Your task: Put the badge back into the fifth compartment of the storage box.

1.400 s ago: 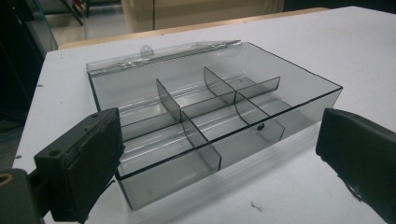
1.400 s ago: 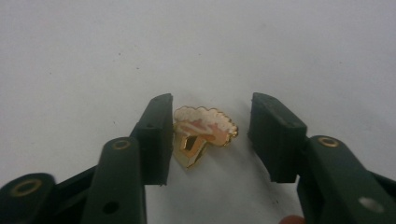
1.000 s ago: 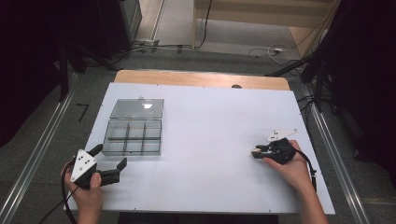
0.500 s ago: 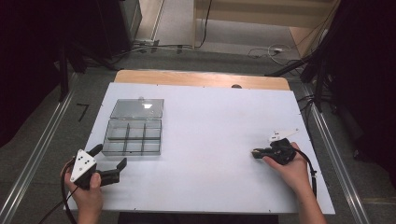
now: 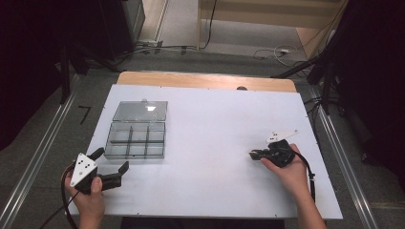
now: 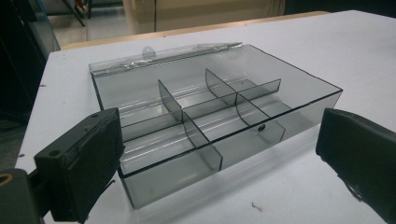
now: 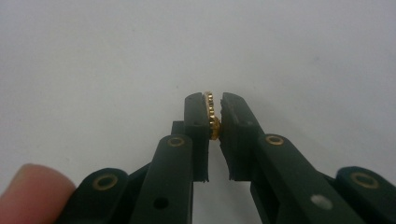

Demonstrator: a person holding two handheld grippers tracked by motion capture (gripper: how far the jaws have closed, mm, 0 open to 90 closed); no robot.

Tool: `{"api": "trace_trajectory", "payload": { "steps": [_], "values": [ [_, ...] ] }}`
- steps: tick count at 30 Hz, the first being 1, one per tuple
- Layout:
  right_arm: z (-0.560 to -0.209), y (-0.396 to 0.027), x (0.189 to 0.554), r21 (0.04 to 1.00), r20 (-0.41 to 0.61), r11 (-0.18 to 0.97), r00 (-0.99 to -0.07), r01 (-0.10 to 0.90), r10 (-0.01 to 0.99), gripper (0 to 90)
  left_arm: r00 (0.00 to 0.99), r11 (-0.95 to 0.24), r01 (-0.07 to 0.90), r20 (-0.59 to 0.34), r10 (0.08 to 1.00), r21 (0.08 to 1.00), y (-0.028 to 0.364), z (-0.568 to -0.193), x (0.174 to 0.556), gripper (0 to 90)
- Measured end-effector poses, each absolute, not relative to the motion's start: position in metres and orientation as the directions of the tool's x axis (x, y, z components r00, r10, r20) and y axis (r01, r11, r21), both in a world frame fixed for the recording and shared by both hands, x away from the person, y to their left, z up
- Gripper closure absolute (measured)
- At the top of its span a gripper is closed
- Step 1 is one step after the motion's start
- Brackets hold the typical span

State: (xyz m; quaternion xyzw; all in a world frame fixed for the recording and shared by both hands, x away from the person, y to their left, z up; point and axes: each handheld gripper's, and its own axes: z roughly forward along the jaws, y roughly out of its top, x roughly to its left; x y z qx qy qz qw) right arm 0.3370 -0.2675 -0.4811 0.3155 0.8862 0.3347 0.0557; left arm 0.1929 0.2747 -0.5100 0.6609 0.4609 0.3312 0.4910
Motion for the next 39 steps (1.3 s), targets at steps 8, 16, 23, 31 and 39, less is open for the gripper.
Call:
{"api": "trace_trajectory", "payload": {
  "steps": [8, 16, 23, 31, 39],
  "values": [
    [-0.474, -0.243, 0.341, 0.642, 0.125, 0.571, -0.805, 0.512, 0.581, 79.4, 0.359, -0.086, 0.28, -0.021, 0.933, 0.956, 0.275, -0.51, 0.193, 1.1],
    [-0.467, -0.217, 0.344, 0.651, 0.124, 0.58, -0.823, 0.489, 0.554, 79.4, 0.362, -0.085, 0.279, -0.022, 0.932, 0.956, 0.276, -0.51, 0.193, 1.1],
    [-0.463, -0.198, 0.346, 0.651, 0.118, 0.595, -0.837, 0.471, 0.534, 79.4, 0.366, -0.083, 0.278, -0.026, 0.93, 0.957, 0.276, -0.51, 0.193, 1.1],
    [-0.458, -0.172, 0.349, 0.652, 0.114, 0.611, -0.854, 0.45, 0.507, 79.4, 0.366, -0.081, 0.278, -0.027, 0.93, 0.957, 0.276, -0.51, 0.193, 1.1],
    [-0.456, -0.147, 0.351, 0.646, 0.11, 0.631, -0.871, 0.429, 0.48, 79.5, 0.367, -0.077, 0.277, -0.031, 0.93, 0.958, 0.277, -0.51, 0.193, 1.1]
  ]
}}
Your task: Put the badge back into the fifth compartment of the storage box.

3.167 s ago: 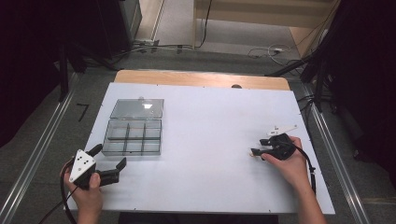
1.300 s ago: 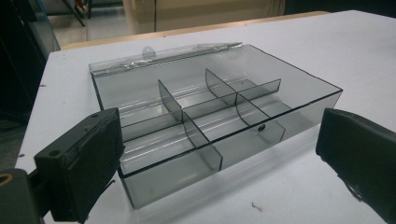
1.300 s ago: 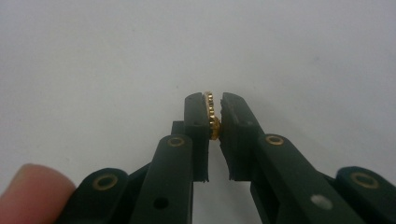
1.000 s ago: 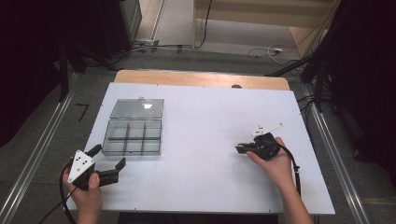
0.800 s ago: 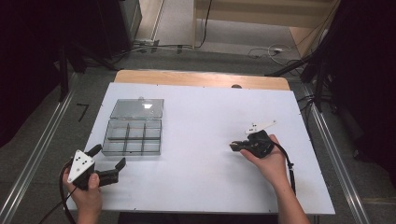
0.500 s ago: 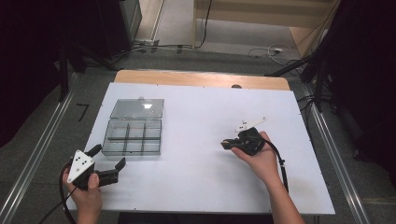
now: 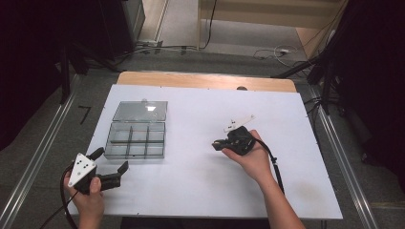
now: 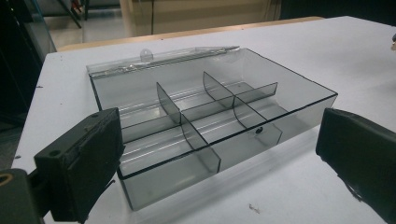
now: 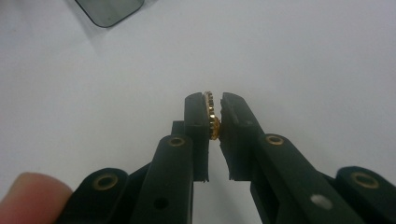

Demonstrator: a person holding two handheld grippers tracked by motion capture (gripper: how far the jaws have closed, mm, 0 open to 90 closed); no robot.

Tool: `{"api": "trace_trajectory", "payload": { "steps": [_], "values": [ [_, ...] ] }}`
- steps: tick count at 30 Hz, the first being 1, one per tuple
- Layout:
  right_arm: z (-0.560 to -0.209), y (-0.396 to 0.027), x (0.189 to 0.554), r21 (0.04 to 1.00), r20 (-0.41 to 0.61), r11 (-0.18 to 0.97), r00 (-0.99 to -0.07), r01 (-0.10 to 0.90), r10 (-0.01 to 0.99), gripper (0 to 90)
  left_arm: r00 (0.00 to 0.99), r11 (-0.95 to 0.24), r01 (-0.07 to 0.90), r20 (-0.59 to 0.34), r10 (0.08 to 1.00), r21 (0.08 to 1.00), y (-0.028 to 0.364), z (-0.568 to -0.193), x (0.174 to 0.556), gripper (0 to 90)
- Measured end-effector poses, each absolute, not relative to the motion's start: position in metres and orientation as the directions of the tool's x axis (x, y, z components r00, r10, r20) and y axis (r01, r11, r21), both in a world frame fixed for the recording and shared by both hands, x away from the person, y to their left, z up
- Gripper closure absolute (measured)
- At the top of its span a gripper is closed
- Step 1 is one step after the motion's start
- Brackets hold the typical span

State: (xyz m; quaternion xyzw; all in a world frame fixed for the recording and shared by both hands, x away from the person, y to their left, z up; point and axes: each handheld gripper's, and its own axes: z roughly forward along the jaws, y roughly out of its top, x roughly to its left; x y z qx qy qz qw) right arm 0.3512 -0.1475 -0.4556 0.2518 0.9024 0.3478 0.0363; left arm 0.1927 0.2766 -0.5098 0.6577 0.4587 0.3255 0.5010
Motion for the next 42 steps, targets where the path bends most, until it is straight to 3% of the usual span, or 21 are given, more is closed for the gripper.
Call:
{"api": "trace_trajectory", "payload": {
  "steps": [42],
  "values": [
    [-0.447, -0.041, 0.355, 0.652, 0.106, 0.685, -0.933, 0.326, 0.343, 79.4, 0.372, -0.065, 0.274, -0.043, 0.927, 0.96, 0.278, -0.51, 0.193, 1.1]
  ]
}}
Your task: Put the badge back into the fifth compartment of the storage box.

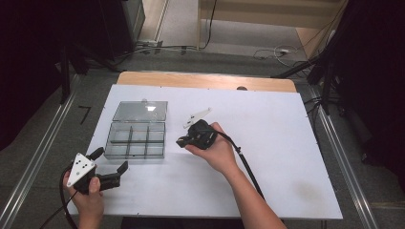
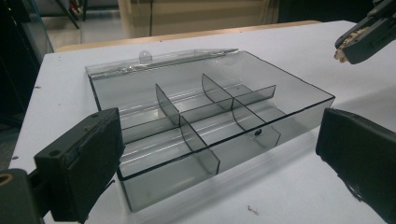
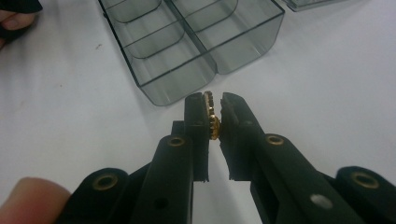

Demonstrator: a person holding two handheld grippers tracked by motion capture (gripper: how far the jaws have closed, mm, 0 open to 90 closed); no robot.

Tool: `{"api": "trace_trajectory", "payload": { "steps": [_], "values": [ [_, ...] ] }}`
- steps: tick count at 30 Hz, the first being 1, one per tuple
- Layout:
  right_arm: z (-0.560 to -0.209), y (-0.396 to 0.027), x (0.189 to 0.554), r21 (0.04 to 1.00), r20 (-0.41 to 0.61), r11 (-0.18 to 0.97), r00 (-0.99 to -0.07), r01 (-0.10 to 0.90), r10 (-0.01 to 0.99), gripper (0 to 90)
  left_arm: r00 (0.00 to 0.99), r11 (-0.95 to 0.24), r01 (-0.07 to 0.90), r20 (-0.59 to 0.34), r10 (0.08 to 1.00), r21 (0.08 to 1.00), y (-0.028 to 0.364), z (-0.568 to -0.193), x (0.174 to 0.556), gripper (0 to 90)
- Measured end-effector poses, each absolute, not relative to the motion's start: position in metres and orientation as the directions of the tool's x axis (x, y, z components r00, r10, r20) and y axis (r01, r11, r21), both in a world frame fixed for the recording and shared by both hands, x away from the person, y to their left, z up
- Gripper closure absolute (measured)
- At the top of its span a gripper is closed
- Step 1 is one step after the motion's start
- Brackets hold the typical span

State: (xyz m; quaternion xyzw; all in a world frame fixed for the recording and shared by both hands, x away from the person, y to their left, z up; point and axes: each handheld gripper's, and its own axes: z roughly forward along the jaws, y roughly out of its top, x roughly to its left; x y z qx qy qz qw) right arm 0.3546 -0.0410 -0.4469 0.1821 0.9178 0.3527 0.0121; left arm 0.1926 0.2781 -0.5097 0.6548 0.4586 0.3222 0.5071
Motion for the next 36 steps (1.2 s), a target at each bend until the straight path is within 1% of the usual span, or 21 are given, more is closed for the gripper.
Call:
{"api": "trace_trajectory", "payload": {
  "steps": [14, 22, 36],
  "values": [
    [-0.445, -0.016, 0.356, 0.656, 0.113, 0.688, -0.942, 0.311, 0.317, 79.4, 0.376, -0.061, 0.273, -0.048, 0.925, 0.96, 0.279, -0.51, 0.193, 1.1],
    [-0.444, 0.003, 0.356, 0.662, 0.103, 0.694, -0.951, 0.283, 0.29, 79.5, 0.377, -0.058, 0.272, -0.051, 0.925, 0.961, 0.279, -0.51, 0.193, 1.1],
    [-0.448, 0.026, 0.355, 0.657, 0.113, 0.703, -0.957, 0.274, 0.268, 79.4, 0.38, -0.055, 0.269, -0.054, 0.924, 0.962, 0.279, -0.51, 0.193, 1.1]
  ]
}}
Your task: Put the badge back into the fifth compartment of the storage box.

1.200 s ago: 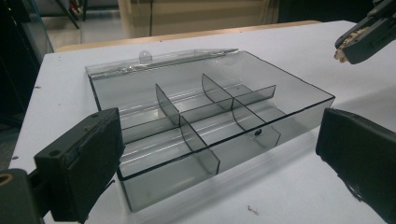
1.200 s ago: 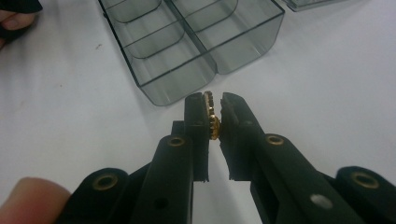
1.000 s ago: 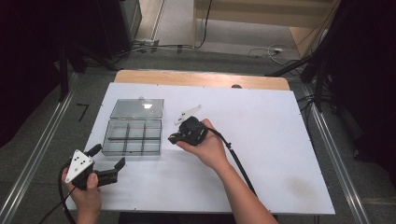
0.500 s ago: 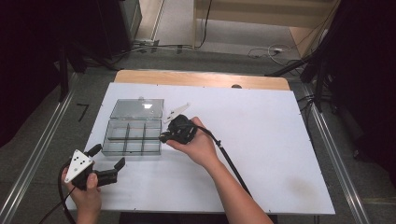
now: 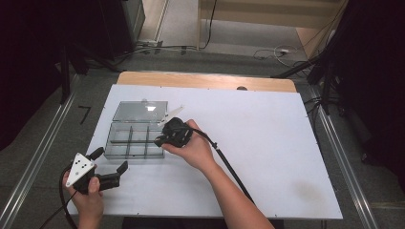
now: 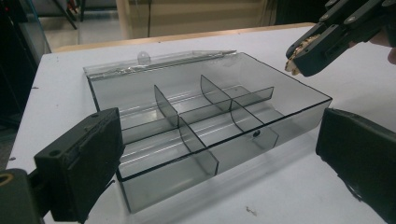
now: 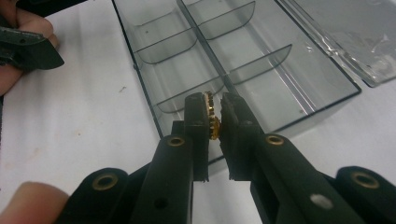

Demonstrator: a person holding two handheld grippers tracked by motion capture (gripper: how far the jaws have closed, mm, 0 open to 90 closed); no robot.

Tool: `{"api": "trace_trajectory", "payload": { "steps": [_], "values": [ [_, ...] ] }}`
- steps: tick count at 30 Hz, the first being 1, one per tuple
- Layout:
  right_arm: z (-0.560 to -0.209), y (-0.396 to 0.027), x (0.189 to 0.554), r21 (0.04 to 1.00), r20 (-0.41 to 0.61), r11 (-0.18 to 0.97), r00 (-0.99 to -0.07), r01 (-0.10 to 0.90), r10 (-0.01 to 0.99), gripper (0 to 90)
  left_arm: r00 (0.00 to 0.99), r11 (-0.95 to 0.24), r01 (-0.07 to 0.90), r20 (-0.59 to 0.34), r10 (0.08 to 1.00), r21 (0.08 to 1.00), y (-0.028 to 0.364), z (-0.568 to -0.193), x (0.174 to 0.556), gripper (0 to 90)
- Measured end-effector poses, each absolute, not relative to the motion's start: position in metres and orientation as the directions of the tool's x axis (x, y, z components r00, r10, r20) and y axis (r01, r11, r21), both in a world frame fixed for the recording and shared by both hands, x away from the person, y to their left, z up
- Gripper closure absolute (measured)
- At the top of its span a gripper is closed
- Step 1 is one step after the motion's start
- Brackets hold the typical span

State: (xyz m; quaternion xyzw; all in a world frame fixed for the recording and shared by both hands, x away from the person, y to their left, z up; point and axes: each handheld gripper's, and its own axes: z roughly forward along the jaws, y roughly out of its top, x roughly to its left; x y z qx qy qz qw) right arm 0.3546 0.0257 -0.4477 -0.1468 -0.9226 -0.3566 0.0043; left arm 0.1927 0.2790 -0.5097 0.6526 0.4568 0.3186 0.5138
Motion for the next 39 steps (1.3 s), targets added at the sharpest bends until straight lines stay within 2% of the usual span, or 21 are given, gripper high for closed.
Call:
{"api": "trace_trajectory", "payload": {
  "steps": [19, 32, 33, 36, 39],
  "values": [
    [-0.458, 0.062, 0.348, 0.647, 0.121, 0.72, -0.966, 0.251, 0.228, 79.4, 0.38, -0.048, 0.269, -0.06, 0.923, 0.962, 0.28, -0.51, 0.192, 1.1],
    [-0.469, 0.081, 0.344, 0.649, 0.114, 0.715, -0.962, 0.26, 0.247, 79.3, 0.382, -0.048, 0.267, -0.059, 0.922, 0.963, 0.28, -0.51, 0.192, 1.1],
    [-0.471, 0.083, 0.344, 0.651, 0.124, 0.708, -0.959, 0.273, 0.255, 77.6, 0.383, -0.048, 0.266, -0.06, 0.922, 0.963, 0.28, -0.51, 0.192, 1.1],
    [-0.472, 0.081, 0.345, 0.658, 0.159, 0.685, -0.947, 0.312, 0.279, 57.8, 0.384, -0.047, 0.266, -0.061, 0.921, 0.963, 0.28, -0.51, 0.192, 1.1],
    [-0.47, 0.077, 0.345, 0.665, 0.14, 0.676, -0.942, 0.317, 0.304, 48.5, 0.383, -0.047, 0.267, -0.061, 0.922, 0.962, 0.28, -0.51, 0.192, 1.1]
  ]
}}
